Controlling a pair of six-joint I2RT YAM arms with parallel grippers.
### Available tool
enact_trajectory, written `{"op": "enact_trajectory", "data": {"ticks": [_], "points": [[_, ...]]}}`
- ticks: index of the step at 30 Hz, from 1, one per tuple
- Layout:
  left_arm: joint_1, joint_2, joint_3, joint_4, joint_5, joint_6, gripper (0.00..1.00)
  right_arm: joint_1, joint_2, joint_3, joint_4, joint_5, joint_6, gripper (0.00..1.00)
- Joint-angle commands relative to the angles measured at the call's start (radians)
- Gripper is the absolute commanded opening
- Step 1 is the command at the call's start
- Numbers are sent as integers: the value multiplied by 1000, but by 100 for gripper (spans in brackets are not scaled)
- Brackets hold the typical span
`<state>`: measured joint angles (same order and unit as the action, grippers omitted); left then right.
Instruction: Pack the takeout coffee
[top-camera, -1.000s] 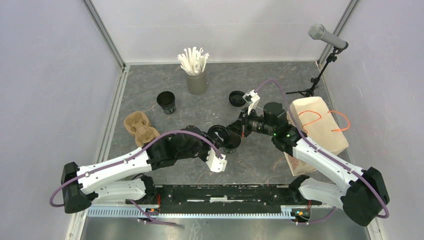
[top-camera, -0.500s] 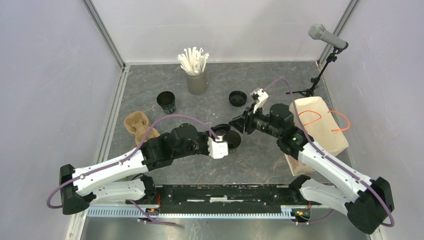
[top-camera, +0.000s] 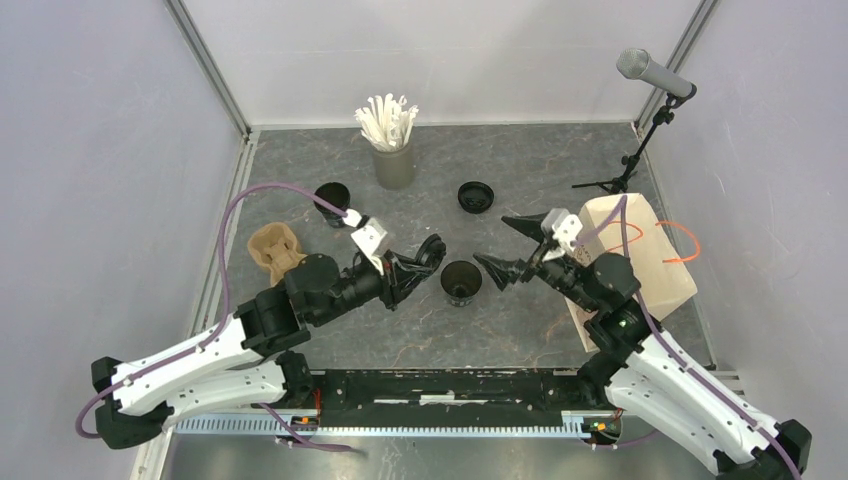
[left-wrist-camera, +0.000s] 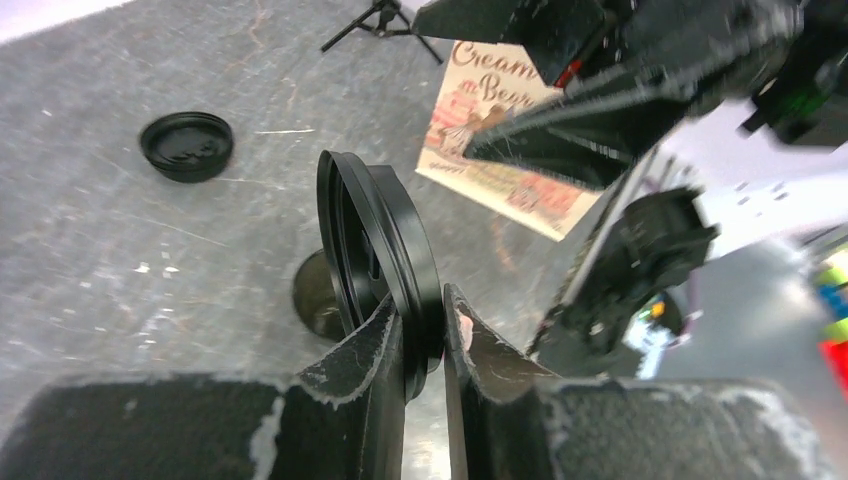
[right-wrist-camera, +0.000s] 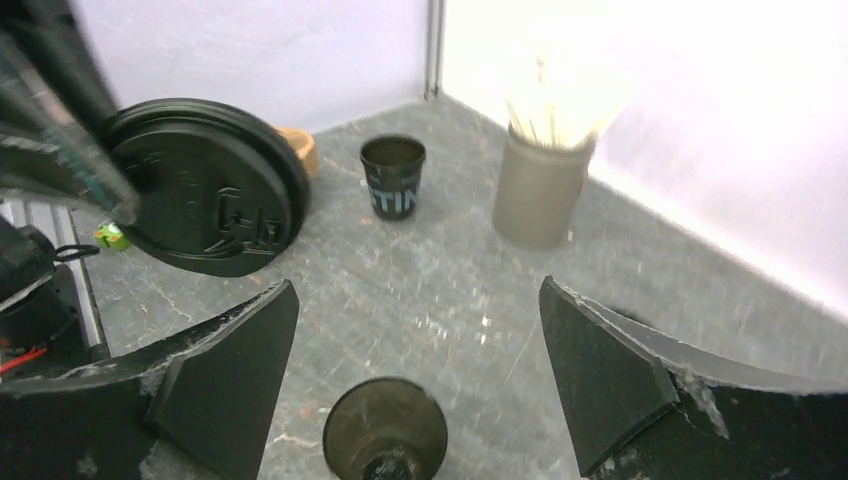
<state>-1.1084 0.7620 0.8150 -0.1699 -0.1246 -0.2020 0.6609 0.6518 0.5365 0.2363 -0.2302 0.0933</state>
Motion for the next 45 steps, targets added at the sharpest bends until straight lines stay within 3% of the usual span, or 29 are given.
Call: {"op": "enact_trajectory", "data": {"ticks": [1, 9, 15, 22, 27, 33, 39, 45], "points": [[3, -43, -35, 115, -26, -341, 25, 41, -57, -54, 214, -128, -175, 98], [2, -59, -36, 123, 18, -455, 27, 226, -80, -127, 296, -173, -400, 98], [3, -56, -42, 128, 52, -456, 29, 382, -24, -103, 260, -10, -537, 98], [2, -44, -35, 121, 109, -425, 28, 468, 51, -77, 266, 110, -609, 98], [3, -52, -37, 60, 70, -376, 26, 480, 77, -75, 255, 233, -580, 98], [2, -44, -51, -177, -135, -246, 46, 479, 26, -31, 107, 412, -420, 98], [3, 54, -79, -315, -306, -322, 53, 479, -94, -34, 60, 429, -286, 98], [76, 219, -101, -414, -361, -428, 49, 479, -125, -14, 3, 418, -241, 95]]}}
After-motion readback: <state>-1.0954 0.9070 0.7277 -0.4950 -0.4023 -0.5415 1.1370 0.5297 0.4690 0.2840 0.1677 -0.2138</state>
